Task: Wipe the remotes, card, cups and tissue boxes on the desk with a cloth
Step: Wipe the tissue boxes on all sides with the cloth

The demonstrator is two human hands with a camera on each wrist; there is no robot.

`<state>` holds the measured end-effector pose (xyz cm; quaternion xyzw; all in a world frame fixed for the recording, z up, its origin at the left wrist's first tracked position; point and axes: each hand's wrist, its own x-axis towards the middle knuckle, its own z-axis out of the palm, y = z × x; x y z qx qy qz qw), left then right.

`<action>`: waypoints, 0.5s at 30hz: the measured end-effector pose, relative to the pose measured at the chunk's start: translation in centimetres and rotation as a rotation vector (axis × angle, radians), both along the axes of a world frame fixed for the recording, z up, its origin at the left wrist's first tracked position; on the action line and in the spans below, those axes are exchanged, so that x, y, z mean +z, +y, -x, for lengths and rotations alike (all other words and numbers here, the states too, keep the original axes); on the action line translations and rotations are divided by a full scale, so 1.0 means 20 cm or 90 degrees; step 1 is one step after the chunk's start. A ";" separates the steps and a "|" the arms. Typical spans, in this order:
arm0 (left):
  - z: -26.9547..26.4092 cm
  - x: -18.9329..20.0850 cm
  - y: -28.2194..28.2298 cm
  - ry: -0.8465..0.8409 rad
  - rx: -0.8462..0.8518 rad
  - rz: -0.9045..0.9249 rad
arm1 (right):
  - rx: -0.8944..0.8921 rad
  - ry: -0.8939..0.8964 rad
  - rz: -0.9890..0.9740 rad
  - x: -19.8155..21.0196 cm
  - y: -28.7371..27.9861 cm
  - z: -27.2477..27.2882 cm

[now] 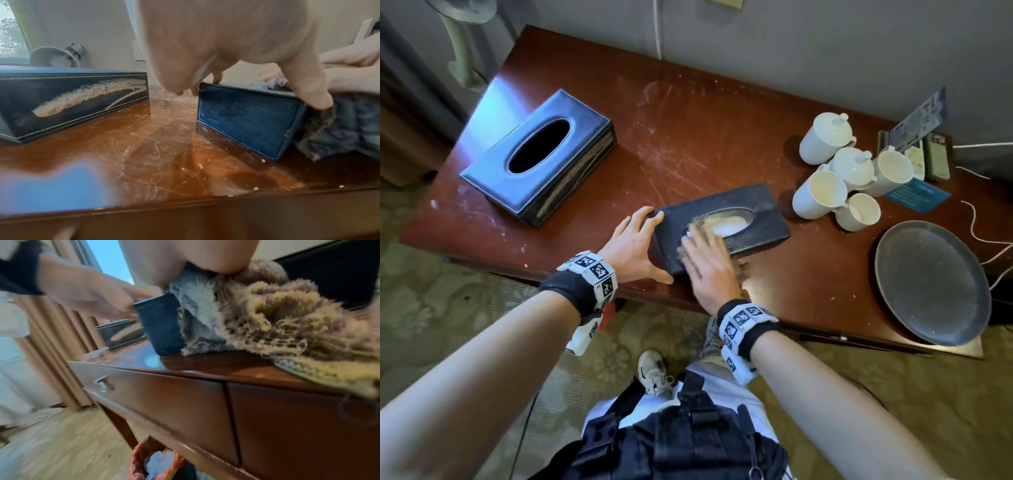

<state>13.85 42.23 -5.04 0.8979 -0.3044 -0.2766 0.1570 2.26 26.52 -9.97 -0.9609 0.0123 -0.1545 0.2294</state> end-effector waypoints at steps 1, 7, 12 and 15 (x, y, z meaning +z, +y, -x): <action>0.00 0.00 0.01 -0.006 -0.009 0.003 | 0.041 -0.005 0.008 0.00 0.02 0.00; -0.02 -0.02 0.02 -0.014 -0.024 0.007 | 0.000 0.018 0.040 0.03 -0.07 -0.08; -0.05 -0.05 0.02 -0.033 -0.048 -0.015 | 0.170 -0.012 0.044 -0.02 0.04 -0.03; -0.07 -0.04 0.03 -0.036 -0.059 -0.022 | 0.124 0.003 -0.018 0.05 -0.09 -0.01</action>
